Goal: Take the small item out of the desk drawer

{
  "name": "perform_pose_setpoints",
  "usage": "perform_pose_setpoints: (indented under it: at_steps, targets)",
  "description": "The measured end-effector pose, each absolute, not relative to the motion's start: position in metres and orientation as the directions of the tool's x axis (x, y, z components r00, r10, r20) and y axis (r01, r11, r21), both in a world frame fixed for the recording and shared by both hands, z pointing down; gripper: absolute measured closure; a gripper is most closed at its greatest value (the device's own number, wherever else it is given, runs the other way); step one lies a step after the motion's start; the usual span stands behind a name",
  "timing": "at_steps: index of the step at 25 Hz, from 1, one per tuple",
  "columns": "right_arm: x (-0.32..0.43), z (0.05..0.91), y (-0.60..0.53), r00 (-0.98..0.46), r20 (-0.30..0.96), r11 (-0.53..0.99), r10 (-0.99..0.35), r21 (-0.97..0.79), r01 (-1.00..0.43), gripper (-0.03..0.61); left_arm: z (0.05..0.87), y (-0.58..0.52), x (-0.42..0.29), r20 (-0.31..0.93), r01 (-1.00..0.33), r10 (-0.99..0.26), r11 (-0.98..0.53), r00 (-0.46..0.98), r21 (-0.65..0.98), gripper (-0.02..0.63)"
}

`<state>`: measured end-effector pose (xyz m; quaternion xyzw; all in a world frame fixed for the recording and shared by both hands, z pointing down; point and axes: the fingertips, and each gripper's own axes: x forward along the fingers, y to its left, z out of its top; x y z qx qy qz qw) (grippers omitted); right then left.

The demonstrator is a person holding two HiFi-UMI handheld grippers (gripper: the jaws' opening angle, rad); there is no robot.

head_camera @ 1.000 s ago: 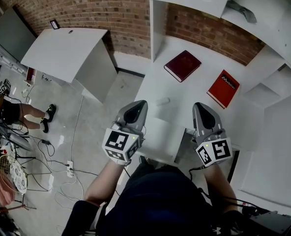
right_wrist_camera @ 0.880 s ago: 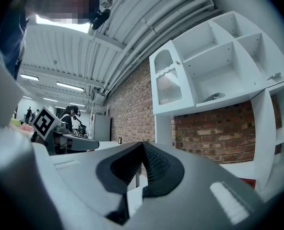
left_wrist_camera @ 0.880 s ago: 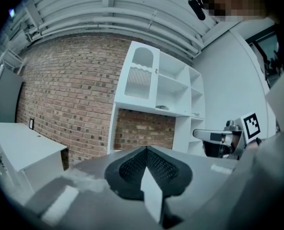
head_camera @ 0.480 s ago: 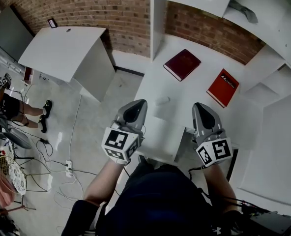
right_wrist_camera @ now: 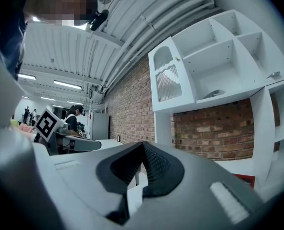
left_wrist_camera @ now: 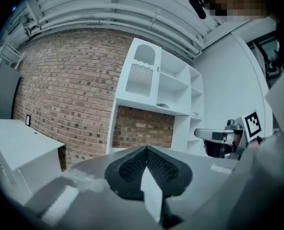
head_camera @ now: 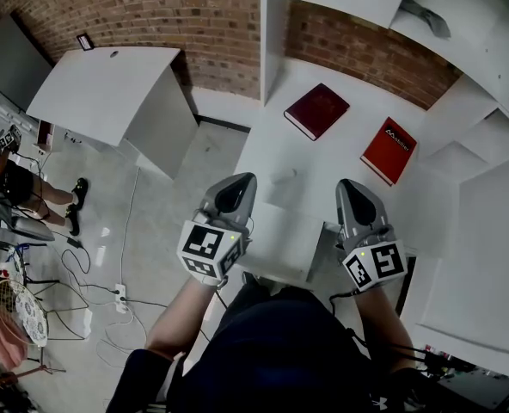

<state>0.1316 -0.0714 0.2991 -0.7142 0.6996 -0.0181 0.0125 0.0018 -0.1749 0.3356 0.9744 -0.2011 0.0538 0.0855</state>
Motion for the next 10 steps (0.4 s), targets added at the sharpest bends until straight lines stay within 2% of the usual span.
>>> perform_pose_setpoints:
  at_steps: [10]
  targets:
    - [0.1327,0.3042,-0.0769,0.055,0.019,-0.055,-0.998,-0.043,-0.998,0.577,0.3408,-0.1848,0.0066,0.141,-0.37,-0.351,-0.918,0.926,0.145,0.611]
